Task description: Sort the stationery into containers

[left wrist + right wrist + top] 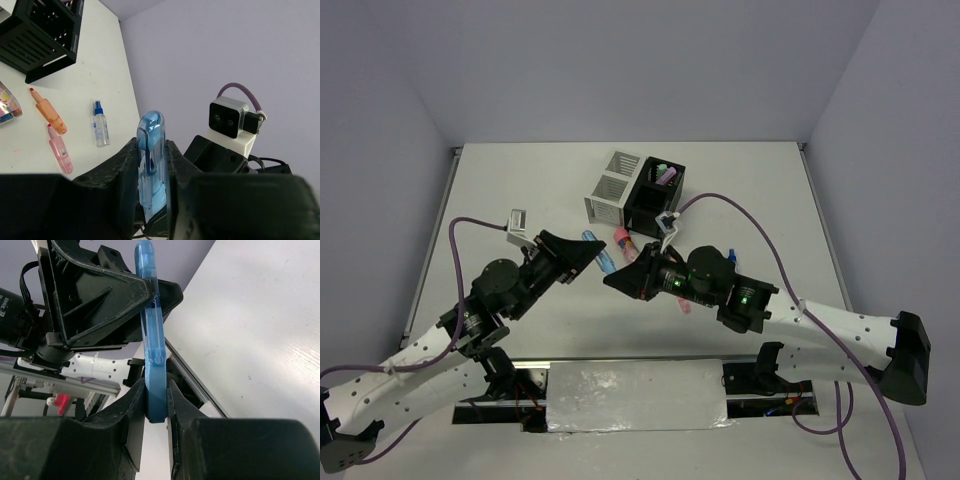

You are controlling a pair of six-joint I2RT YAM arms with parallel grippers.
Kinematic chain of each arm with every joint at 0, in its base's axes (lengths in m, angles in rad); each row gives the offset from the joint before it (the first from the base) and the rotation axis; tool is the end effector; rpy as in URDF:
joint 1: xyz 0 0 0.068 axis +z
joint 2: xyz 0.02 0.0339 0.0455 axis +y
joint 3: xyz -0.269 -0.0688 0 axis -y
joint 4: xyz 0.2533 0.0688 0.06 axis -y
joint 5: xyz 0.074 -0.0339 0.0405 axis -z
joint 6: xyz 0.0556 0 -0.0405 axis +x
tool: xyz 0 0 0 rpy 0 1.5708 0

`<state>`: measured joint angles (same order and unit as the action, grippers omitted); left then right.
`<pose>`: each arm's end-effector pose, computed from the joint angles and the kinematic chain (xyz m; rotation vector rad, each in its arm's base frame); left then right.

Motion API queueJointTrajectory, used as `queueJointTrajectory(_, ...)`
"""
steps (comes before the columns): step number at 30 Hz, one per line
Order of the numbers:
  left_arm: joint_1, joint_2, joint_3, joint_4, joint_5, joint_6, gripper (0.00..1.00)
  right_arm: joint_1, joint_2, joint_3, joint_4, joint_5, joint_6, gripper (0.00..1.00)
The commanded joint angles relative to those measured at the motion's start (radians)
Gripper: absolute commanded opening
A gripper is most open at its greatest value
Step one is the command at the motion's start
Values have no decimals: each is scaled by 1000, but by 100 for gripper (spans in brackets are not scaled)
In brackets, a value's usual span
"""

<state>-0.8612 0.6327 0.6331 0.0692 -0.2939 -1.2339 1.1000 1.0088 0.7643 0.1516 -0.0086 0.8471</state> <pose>0.1316 -0.1285 0.3415 -0.5698 1.5918 -1.4272 0.1202 0.2373 0.3260 -0.2458 1.8749 1.4293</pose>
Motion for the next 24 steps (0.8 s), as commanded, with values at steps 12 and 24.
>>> queueJointTrajectory(12,-6,50,28,113,56,103,0,9,-10,49,48,-16,-31,0)
queueJointTrajectory(24,-6,-14,5,60,-2,114,0,11,-68,-26,160,-17,-17,0)
